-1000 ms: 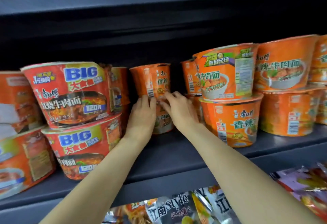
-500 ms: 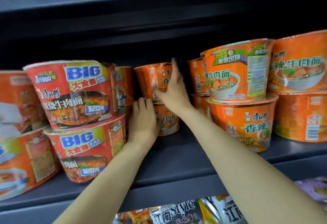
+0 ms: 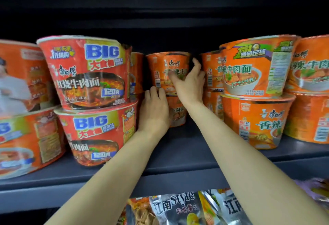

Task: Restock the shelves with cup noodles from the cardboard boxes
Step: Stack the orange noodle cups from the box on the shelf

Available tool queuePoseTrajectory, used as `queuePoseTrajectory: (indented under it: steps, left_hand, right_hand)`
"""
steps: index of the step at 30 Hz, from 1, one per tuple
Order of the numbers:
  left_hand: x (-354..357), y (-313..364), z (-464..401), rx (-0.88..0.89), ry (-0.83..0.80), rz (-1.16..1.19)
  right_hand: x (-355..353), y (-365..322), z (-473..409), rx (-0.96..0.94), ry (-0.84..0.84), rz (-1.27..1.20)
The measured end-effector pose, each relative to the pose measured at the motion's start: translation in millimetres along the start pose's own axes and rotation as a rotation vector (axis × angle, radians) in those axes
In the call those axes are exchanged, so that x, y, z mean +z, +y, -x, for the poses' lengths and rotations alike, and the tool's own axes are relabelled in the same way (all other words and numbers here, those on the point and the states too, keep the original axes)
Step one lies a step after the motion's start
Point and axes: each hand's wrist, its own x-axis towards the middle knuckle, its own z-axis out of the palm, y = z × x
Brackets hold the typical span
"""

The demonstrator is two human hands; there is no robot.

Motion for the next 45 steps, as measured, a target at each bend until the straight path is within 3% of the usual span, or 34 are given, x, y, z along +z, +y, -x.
queuePoseTrajectory:
  steps: [4, 11, 18, 25, 37, 41, 45]
  left_hand:
    - [-3.5, 1.6, 2.8, 0.009, 0.022, -0.009]
    - [-4.7, 0.6, 6.3, 0.062, 0.000, -0.090]
    - [2.4, -0.5, 6.8, 0.171, 0.124, -0.286]
    - [4.6, -0.5, 4.4, 0.211, 0.178, -0.352]
    - [3.9, -3.1, 1.9, 0.191, 0.237, -0.297]
    - [3.4, -4.3, 1.0, 0.124, 0.183, -0.259]
    - [-4.6, -2.1, 0.2, 0.003, 0.001, -0.143]
  right_hand:
    - [-3.3, -6.1, -19.1, 0.166, -0.253, -0.201]
    - [2.6, -4.0, -10.6, 0.092, -0.075, 0.143]
    - [-0.9, -3.6, -22.1, 0.128, -0.322, -0.165]
    - [4.7, -10.2, -14.5, 0.076, -0.120, 0.157]
    - [-9.3, 6.8, -7.6, 0.051, -0.235, -0.062]
    - [-18.7, 9.5, 6.9, 0.022, -0.243, -0.018]
    - [-29.6, 16.7, 29.0, -0.070, -0.280, 0.319]
